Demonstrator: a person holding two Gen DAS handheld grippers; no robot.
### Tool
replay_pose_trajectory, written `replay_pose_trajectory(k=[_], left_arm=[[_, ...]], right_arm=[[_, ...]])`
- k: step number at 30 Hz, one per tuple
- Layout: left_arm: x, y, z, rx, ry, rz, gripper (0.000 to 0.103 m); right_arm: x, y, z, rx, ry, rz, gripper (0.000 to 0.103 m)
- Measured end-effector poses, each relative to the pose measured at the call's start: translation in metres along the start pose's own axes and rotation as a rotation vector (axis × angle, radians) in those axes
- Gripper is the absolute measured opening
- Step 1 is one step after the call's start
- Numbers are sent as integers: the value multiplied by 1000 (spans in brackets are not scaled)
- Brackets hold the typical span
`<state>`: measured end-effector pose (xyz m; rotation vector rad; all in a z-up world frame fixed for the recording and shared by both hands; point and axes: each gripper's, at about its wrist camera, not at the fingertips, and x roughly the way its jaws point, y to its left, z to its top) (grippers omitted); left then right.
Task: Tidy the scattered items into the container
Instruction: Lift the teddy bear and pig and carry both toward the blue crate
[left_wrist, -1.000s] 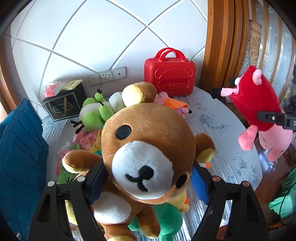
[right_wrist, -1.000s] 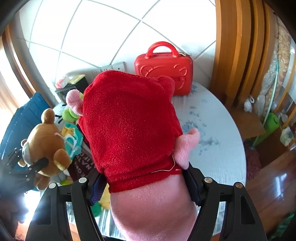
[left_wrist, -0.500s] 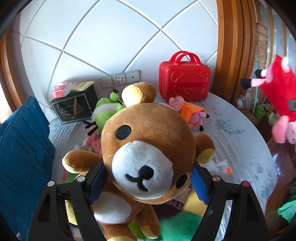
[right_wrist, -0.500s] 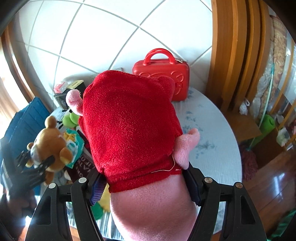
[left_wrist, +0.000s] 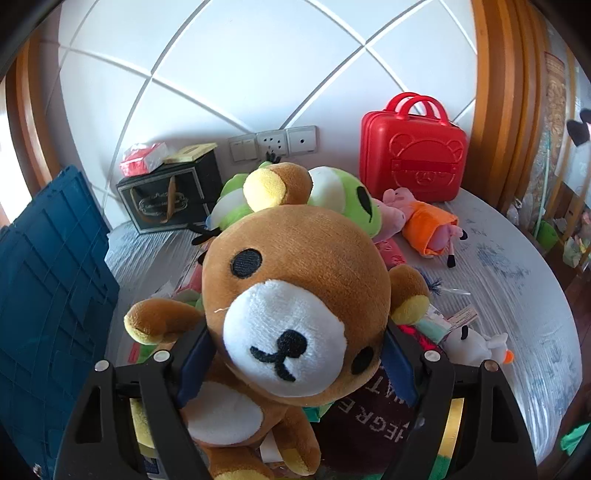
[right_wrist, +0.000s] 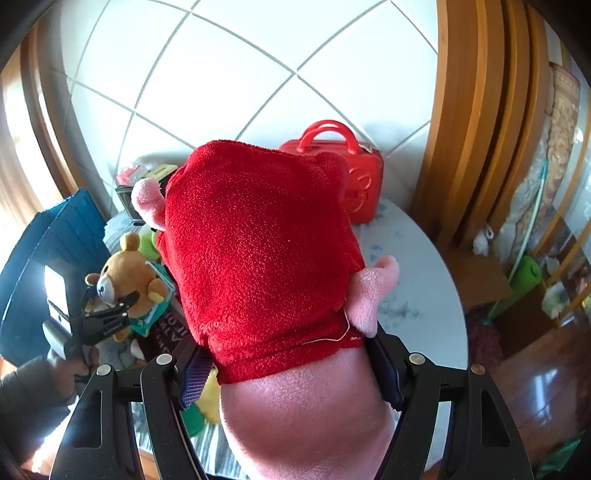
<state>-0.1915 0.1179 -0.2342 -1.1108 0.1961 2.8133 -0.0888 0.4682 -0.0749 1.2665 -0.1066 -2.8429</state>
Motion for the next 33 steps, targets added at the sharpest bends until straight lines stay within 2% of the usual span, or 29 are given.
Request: replay_pose_trajectory(k=[6,13,17,21,26,33], left_arm=[[-27,2,3,-10,-16,-9,80],[-71,22,8,-25,-17,-1,80],[-91,52,13,-49,-11,-20,80],[-122,92,21,-29,-48,-64,80],[-157,145,31,44,-56,-98,80],[-191,227,32,39,-76,-138,80]], right_arm=[[19,12,-7,15,38,38,74],[30,57,-12,14,61,77,74],[26,87,-11,23,52,65,74],[17,131,-8,38,29,55,74],[7,202,-8,80,10,15,74],[-11,300,-3,91,2,14,74]])
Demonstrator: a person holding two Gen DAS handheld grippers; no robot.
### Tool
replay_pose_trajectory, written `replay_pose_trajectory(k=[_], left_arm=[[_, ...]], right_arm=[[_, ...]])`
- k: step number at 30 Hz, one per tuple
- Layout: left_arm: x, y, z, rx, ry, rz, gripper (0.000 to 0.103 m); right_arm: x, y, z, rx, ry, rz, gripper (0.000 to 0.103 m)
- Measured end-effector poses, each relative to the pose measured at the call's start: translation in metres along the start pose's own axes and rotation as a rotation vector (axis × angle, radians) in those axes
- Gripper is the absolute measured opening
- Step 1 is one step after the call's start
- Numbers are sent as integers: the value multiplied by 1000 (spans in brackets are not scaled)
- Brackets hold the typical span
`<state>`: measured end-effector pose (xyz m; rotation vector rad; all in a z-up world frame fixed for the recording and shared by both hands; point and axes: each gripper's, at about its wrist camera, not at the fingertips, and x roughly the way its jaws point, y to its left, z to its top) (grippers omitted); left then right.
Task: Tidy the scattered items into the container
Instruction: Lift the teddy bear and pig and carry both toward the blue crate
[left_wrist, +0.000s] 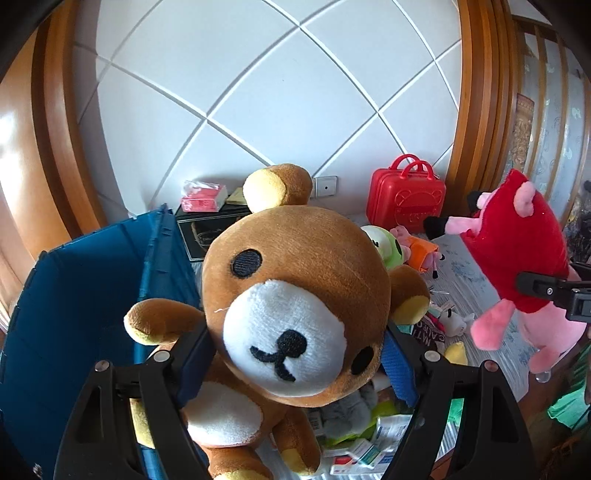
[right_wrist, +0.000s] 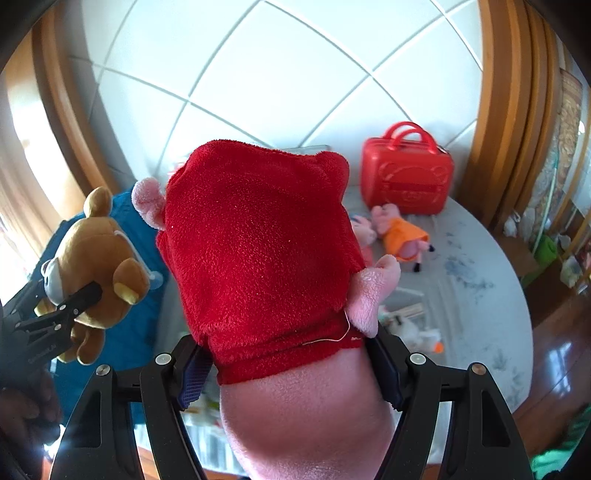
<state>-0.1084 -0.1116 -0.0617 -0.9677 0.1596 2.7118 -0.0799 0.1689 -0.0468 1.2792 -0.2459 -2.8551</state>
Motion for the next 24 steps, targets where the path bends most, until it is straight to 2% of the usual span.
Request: replay_pose_trajectory(k=[5,13,19,24], left_arm=[[-30,34,3,-2,-26,-25,80],[-53,63,10,-58,-38,-12,80],[-78,80,20,-98,-50,74,81],[-96,108,22,-166,-64,139,81]], right_arm=[[-15,52,3,-14,-22,11,74],[-5,102,12,-81,8,64,74],[8,116,24,-131,1,152,74],[15,140,32,-179,-8,214,74]])
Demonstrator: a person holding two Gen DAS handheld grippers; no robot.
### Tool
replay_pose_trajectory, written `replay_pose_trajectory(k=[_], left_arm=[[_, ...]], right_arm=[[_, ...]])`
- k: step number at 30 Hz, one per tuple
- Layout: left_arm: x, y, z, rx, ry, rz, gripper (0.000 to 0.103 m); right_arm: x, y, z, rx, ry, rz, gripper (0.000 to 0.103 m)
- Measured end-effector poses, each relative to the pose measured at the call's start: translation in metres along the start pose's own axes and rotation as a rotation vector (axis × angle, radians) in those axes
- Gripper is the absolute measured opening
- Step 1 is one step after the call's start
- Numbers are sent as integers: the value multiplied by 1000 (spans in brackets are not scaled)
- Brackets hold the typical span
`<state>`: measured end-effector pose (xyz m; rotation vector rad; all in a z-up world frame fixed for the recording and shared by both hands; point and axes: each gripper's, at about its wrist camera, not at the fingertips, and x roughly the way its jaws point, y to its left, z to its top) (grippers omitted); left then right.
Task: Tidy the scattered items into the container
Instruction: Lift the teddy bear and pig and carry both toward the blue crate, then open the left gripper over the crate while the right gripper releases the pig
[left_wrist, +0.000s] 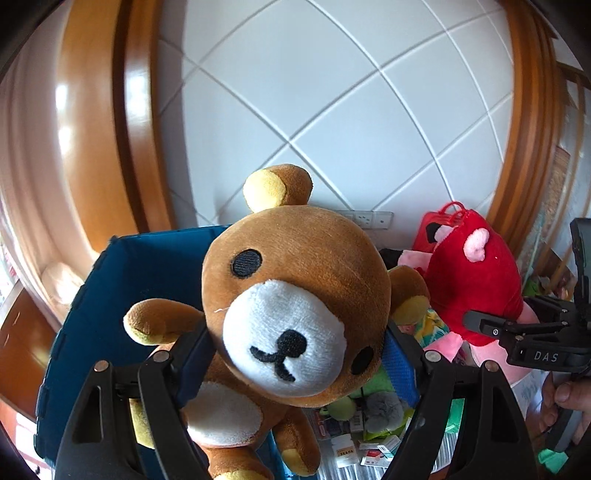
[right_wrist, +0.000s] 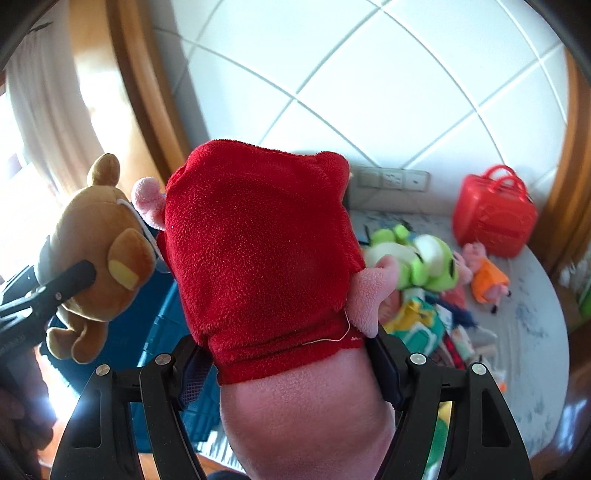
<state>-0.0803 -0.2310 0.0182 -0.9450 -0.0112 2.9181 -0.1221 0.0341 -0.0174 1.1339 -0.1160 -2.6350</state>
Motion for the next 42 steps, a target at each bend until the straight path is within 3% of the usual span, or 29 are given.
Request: replay_pose_trajectory(k=[9,18,28,36,40,41,42], left_arm=[[-12,92,6,-52,8,69,81],[-9,192,1,-94,7,135,81],[24,241,-10,-67,75,134,83],[49,255,-19,-39,129,117,84],[51,258,-15,-41,125,120,94],[51,259,-14,-50,123,131,102],[50,260,-12,-51,113,147,103]], right_arm=[[16,81,22,-44,-37,64,75],[57,184,35,-88,3,133,75],[104,245,43,-61,41,129,75],[125,258,38,-50,72,93,76],[133,258,41,-54,77,82,84],[134,260,42,-63,78,71,95],[133,261,42,-70,72,64,102]])
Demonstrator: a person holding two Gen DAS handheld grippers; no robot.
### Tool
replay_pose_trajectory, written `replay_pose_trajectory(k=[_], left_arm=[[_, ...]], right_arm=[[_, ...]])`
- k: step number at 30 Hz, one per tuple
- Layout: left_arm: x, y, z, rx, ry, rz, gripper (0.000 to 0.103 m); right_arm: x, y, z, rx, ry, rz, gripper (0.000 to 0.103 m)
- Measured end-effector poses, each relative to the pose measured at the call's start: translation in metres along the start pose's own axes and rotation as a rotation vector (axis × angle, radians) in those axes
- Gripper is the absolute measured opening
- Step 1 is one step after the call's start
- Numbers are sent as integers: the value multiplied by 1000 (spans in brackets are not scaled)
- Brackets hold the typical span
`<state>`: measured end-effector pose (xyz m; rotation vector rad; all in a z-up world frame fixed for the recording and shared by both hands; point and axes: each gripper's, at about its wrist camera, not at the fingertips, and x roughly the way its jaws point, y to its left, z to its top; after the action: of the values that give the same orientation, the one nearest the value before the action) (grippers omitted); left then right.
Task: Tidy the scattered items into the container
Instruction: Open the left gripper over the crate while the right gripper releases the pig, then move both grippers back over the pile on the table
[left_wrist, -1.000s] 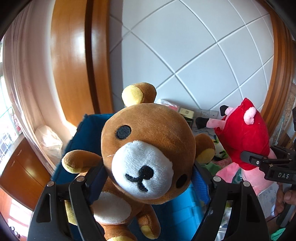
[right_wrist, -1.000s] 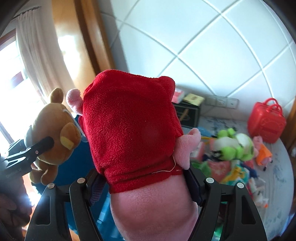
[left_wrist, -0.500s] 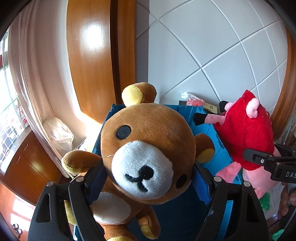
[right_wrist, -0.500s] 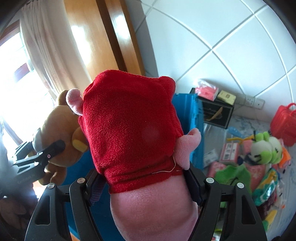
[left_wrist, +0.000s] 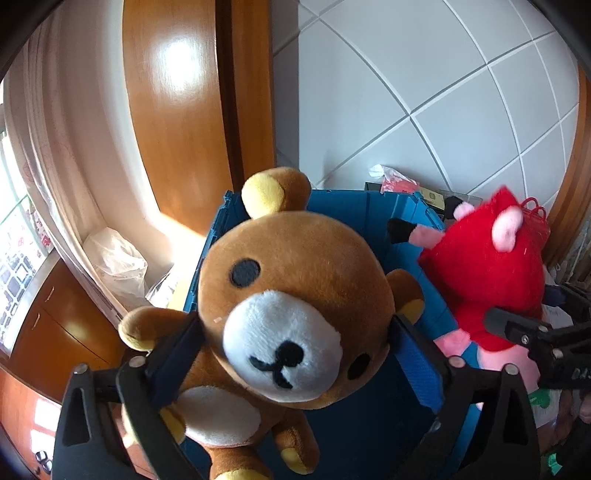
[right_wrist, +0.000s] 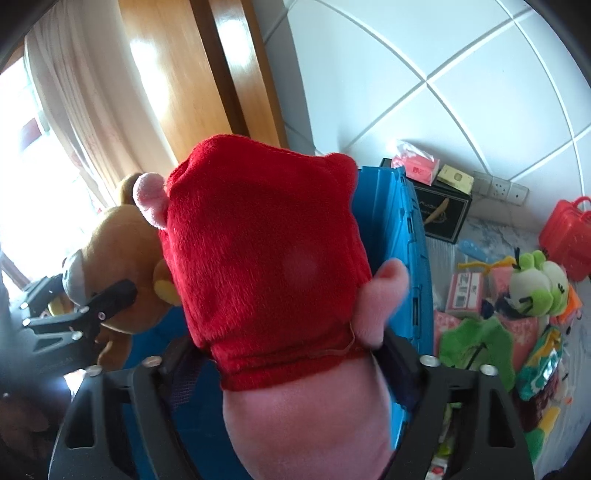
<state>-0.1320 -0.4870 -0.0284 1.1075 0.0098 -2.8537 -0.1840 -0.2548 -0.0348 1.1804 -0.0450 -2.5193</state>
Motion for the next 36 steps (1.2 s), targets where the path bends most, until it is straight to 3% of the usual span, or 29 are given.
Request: replay_pose_trajectory(k=[9,17,22,30,36], left_arm=[[0,6,7,28,-17,38,103],[0,-11,-4,27,5,-10,103],[-3,-27,-8,15,0,-70,103],[-4,-102,-19,73,-13,-281,103],[-15,-178,-23,162,-14,-352,103]], right_arm=[[-18,-11,-4,27,-48,-32,103],[-39,-24,-21,67,-56,-47,103],[-69,-44,-39,119,-115,-63,103],[-106,-96,-85,207,-121,-194,103],[-141,-157,-126,313,-126,-256,103]])
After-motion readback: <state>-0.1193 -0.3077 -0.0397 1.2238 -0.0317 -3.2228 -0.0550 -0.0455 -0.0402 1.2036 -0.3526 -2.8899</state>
